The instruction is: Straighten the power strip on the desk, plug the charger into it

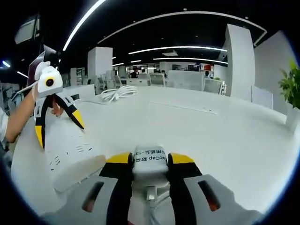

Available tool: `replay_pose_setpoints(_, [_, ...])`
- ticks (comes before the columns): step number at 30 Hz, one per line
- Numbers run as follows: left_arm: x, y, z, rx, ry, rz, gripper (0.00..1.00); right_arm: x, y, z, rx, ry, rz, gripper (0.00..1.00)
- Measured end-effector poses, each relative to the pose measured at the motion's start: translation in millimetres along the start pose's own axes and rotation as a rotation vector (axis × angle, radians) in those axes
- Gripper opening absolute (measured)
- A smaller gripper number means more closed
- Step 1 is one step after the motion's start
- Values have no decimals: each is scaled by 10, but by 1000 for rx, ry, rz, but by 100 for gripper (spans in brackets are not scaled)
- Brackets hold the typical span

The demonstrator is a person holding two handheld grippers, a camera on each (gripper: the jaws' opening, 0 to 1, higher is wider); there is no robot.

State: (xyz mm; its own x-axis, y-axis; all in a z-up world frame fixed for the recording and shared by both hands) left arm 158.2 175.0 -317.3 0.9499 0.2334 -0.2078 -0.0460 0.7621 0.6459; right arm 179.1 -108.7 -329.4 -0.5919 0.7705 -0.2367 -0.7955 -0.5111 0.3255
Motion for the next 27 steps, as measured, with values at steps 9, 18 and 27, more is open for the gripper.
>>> replay_pose_setpoints(9, [2,-1,-8,-24,3,4,73,3,-3,-5,-10,20,-3,30])
replay_pose_setpoints(18, [3,-2,-10,-32,1,6,73,8,-5,-2,-12,-18,-20,29])
replay_pose_setpoints(27, [2,-5,-19,-47,0,8,73,2,-1,-5,-7,-33,-35,28])
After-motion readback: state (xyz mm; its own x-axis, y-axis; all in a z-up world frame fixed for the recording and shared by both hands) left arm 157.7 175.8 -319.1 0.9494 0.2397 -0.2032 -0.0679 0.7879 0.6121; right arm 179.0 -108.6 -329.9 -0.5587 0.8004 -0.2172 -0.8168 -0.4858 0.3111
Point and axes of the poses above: the point that each gripper's makers call its tool centre point, and the gripper's own axes: y roughly backward along the fingers, x roughly to its left, z roughly out of its top, the point moved 9 cm from there along y, roughly backward along the fingers, and after that the axes turned 12 degrees about y, right-handed, at the moved point
